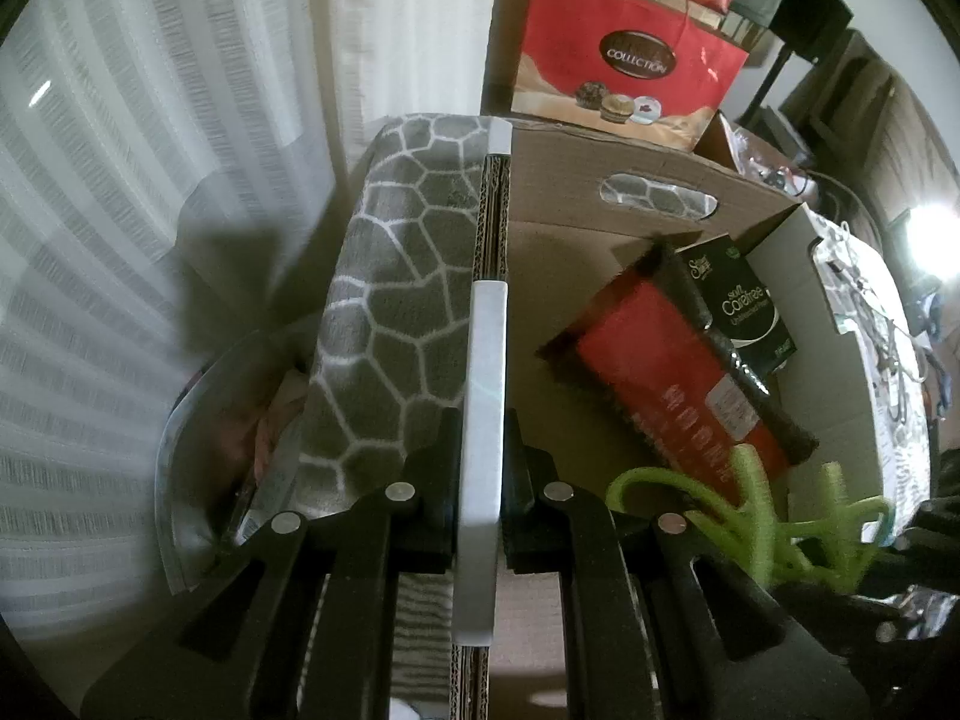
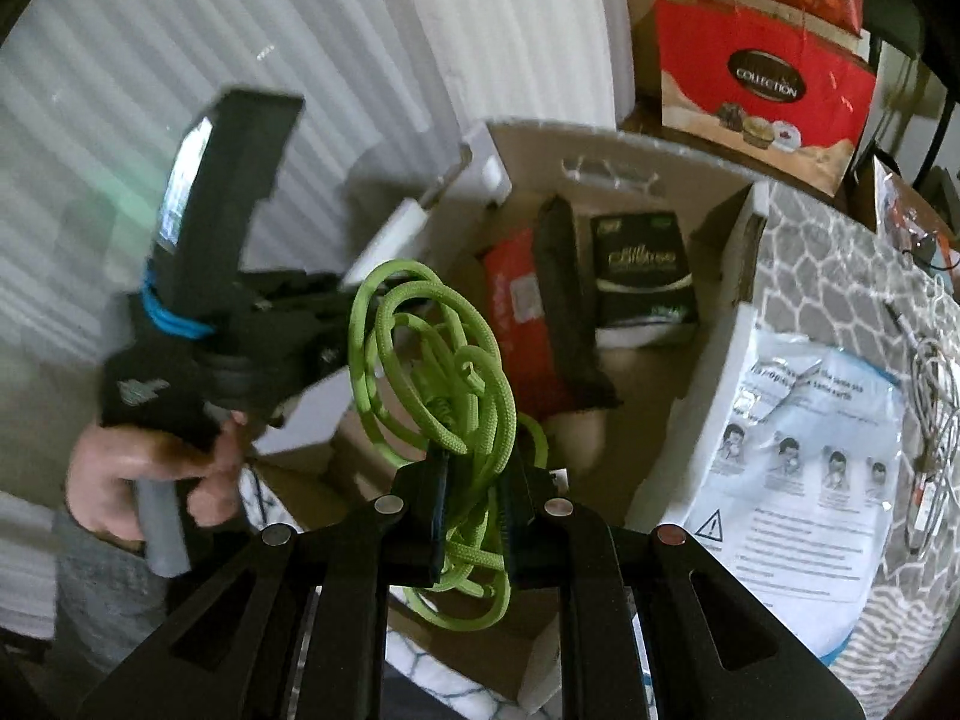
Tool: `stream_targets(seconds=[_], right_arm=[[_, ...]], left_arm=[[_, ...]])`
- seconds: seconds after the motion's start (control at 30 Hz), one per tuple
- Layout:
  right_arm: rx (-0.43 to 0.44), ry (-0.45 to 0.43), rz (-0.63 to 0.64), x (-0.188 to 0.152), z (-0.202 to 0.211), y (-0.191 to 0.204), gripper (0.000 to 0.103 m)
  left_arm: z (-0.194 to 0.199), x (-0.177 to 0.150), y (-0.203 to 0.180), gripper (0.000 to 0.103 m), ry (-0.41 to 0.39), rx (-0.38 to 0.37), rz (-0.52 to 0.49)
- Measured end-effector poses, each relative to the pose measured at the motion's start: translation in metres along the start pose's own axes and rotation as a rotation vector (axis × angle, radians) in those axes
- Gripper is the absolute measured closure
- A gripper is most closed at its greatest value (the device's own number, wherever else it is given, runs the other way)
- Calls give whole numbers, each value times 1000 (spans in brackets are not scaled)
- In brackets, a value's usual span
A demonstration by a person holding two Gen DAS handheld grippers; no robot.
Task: Organize objects
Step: 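Carry the green cable into the box and open the right gripper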
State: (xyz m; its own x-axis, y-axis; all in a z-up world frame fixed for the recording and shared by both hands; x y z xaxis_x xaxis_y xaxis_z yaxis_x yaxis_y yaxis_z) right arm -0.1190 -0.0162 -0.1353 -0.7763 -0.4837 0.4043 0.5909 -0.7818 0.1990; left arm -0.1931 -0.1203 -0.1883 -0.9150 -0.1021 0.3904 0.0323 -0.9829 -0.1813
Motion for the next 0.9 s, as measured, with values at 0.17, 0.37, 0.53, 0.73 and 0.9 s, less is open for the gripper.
stream_targets(seconds=[0.17, 0.37, 0.53, 0.73, 0.9], right_arm=[[-23, 24, 10, -4, -17, -3, 90], [-27, 19, 12, -1, -27, 2, 90], [-23, 29, 41, -2, -36, 16, 88], [-54, 1, 68, -4, -23, 22, 65], [-48, -58, 58, 9, 8, 16, 55]], left_arm=[[0, 0, 1, 93, 0, 2, -1], [0, 0, 1, 93, 0, 2, -1], [0, 0, 1, 93, 0, 3, -2], [0, 1, 2, 93, 0, 4, 0], [0, 0, 1, 93, 0, 4, 1]])
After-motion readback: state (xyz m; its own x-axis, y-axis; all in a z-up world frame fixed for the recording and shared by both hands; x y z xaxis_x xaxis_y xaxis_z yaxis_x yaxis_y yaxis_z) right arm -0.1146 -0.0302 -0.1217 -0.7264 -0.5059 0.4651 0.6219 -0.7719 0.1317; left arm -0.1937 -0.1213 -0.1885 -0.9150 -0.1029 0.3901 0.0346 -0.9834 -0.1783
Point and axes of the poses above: each gripper's, at about its wrist camera, not at the fingertips, and z roughly against the way its jaws point, y to its left, x to its top, the point moved 8 cm from there along -z, roughly the way its jaws point, and after that the axes turned 5 degrees about -x, right-handed, at the moved point
